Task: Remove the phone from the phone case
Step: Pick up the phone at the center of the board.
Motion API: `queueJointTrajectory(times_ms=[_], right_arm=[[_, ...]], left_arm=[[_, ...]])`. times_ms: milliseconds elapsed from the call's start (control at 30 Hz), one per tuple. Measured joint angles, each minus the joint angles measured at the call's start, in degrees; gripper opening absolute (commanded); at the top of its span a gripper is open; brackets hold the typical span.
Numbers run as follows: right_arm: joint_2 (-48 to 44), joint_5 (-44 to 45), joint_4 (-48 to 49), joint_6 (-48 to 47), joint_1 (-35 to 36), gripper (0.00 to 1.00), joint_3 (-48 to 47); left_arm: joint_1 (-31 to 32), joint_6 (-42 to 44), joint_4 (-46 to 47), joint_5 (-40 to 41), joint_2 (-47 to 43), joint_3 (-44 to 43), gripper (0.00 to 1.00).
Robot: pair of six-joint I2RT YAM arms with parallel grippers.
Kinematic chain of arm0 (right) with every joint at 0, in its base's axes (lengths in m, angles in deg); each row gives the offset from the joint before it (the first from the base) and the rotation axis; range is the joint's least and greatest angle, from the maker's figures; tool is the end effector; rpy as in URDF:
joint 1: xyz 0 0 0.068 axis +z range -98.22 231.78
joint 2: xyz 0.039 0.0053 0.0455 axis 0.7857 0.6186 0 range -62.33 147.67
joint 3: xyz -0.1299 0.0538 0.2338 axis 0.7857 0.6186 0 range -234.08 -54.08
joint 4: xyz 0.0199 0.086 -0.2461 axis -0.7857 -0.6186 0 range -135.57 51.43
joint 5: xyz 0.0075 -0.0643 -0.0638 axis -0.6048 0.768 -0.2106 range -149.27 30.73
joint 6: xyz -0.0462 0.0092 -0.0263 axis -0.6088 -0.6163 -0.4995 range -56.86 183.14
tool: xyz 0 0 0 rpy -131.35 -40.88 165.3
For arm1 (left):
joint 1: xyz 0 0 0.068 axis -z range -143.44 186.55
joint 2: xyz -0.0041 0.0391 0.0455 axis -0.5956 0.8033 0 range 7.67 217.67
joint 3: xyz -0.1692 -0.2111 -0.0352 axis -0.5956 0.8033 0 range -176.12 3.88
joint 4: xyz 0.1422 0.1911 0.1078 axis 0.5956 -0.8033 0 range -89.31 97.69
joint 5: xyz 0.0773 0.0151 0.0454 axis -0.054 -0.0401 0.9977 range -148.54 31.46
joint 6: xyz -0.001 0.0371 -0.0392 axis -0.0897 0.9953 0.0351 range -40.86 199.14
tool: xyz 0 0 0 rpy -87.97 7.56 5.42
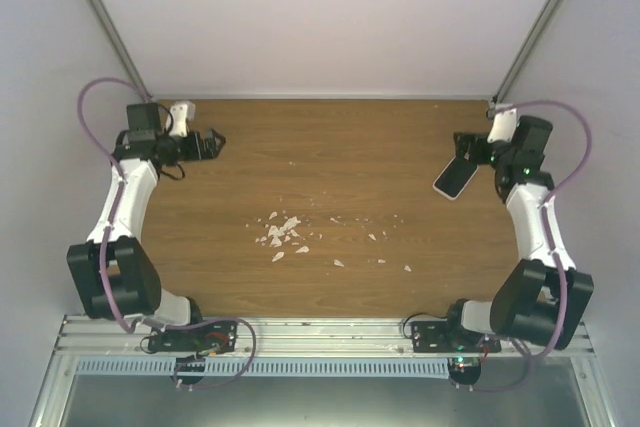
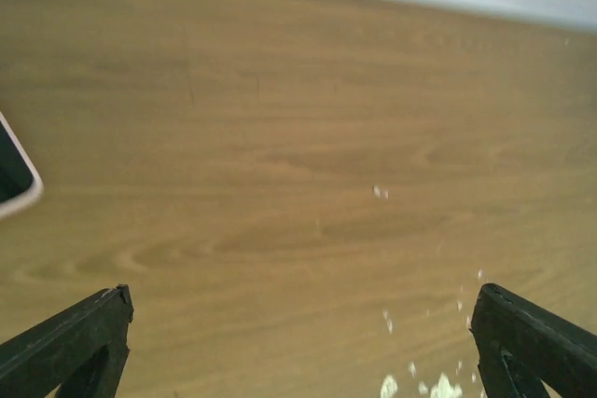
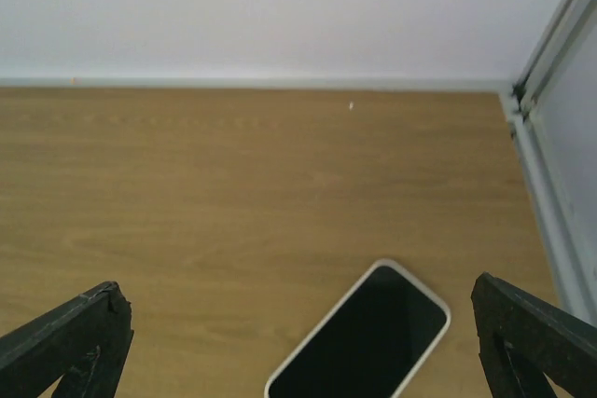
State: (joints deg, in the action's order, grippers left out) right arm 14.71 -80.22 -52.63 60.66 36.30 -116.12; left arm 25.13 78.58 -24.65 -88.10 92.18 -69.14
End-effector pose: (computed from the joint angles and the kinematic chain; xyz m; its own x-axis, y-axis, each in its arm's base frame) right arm 0.2989 -0.0695 0.3131 -0.4655 0.0869 -0.8808 -0.0720 0.9881 0.1356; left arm 0.3196 0.0466 0.3135 -0.6806 -0.1462 -0.7180 0.1699 0.9217 -0.3488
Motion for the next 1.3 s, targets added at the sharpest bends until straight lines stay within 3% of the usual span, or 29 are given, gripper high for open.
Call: queueJointTrajectory(times_ms=[300,567,933,1300], right_arm=[[-8.9,4.6,1.7,0.9,2.0,0.99,13.5],[-12.2,5.4,2.2,1.2,2.7,1.0,17.2],[-12.6,5.3,2.0,1.3,3.0,1.0,17.3],[-13.9,5.2,0.9,1.2,3.1,1.0,17.9]], left_arm=[[5.4,-0.1,0.1,5.9,-5.0,13.0,0.99],[6.0,-1.5,0.4,12.1,-4.7,14.1,0.99],[1.8,-6.4,3.5,20.1,3.7,11.6,0.99],[-2.7,-5.6,2.0,20.3,19.2,-3.1,0.99]])
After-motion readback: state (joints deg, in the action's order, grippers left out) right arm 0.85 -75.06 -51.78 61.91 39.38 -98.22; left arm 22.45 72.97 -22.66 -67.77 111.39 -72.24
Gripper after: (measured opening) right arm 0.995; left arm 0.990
